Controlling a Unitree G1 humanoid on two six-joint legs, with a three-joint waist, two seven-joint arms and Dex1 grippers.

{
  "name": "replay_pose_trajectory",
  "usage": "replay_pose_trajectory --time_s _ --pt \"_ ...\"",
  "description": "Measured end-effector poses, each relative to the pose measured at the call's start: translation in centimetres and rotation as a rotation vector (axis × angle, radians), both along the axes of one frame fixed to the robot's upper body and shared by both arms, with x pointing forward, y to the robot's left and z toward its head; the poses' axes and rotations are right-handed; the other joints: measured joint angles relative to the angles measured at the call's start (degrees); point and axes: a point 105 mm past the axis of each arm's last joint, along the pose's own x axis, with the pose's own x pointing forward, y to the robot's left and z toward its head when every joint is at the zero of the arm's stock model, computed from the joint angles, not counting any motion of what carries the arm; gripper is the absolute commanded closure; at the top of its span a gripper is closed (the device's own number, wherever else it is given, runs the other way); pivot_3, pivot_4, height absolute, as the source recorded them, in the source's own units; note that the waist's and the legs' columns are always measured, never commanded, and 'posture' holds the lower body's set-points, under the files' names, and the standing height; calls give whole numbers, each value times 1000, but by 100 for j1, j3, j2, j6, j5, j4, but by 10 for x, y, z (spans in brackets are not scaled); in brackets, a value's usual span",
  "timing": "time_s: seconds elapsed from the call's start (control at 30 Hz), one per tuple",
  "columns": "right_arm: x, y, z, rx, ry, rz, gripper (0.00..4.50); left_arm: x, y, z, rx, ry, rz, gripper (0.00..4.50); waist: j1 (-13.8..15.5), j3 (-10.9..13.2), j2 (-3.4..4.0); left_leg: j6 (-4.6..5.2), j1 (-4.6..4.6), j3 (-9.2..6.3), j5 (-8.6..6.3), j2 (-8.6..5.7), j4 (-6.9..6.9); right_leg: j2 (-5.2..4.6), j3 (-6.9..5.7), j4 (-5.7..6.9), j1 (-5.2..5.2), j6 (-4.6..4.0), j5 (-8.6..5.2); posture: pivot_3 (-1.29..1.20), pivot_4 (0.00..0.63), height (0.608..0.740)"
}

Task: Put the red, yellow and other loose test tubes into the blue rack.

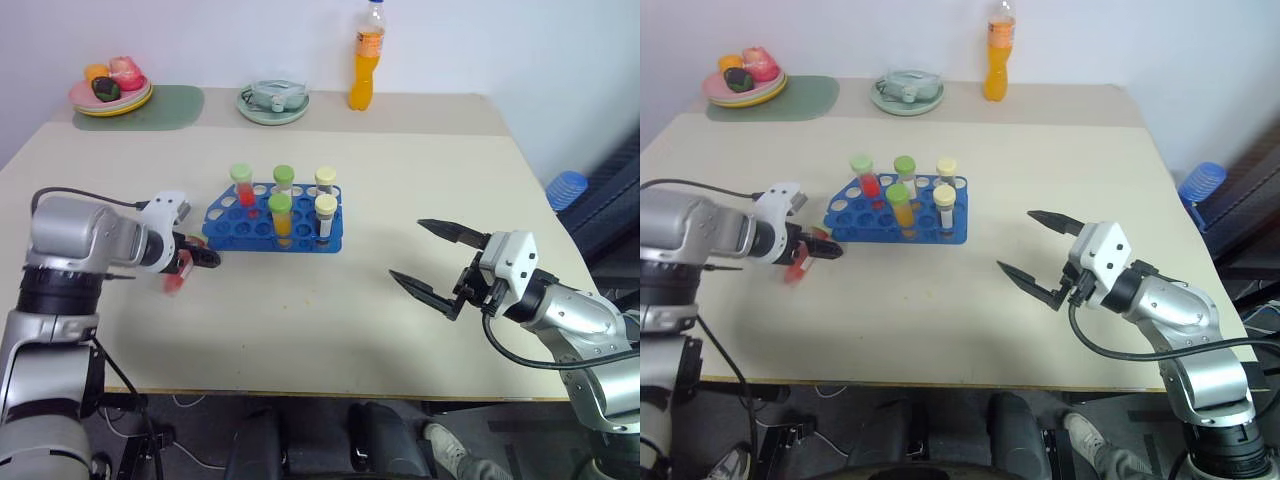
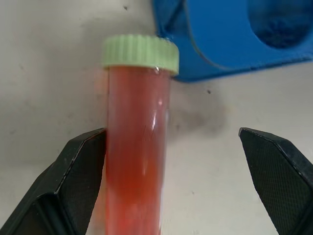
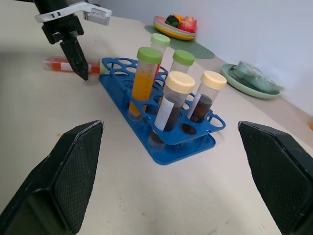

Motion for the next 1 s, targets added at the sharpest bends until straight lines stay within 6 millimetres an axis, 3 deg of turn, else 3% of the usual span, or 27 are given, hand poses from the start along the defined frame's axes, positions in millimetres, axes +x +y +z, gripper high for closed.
replay_pose_trajectory --time_s 0.07,0.13,0.33,0.57,0.73,0.9,1.0 --pt "-2 -1 -2 1 8 -8 0 5 2 0 34 8 3 121 -3 -1 0 1 0 1 -1 -1 -1 -1 0 -2 1 0 0 0 150 740" --pt "-3 -1 -3 1 14 -13 0 8 3 -1 56 18 -7 657 -3 -3 4 1 2 1 0 -1 -1 -1 0 0 1 0 0 0 150 740" --pt "-6 -2 -2 1 7 -26 0 13 13 -3 114 22 -3 3543 7 -7 11 1 0 0 -1 -2 0 -2 1 0 0 -1 0 0 150 740" --pt "-6 -2 -1 0 6 -26 0 5 13 -3 111 29 -20 3543 -6 -5 8 2 -2 -1 -1 0 0 -1 1 0 -1 -1 0 0 150 740" --pt "-5 2 2 -2 -1 5 0 -19 24 -4 44 5 -5 3543 -66 -3 5 1 -1 0 0 6 -4 1 3 5 -8 -1 0 0 150 740" --pt "0 3 -4 -1 33 40 0 -38 43 7 100 -210 -77 3543 -26 1 0 1 -3 2 -1 5 -2 -4 4 0 -9 -2 -1 0 150 740" --pt "3 4 -4 0 33 51 0 -32 32 37 44 -539 -128 3543 63 1 -1 4 -7 1 -2 1 3 -14 1 -2 -6 -17 -8 0 150 740"
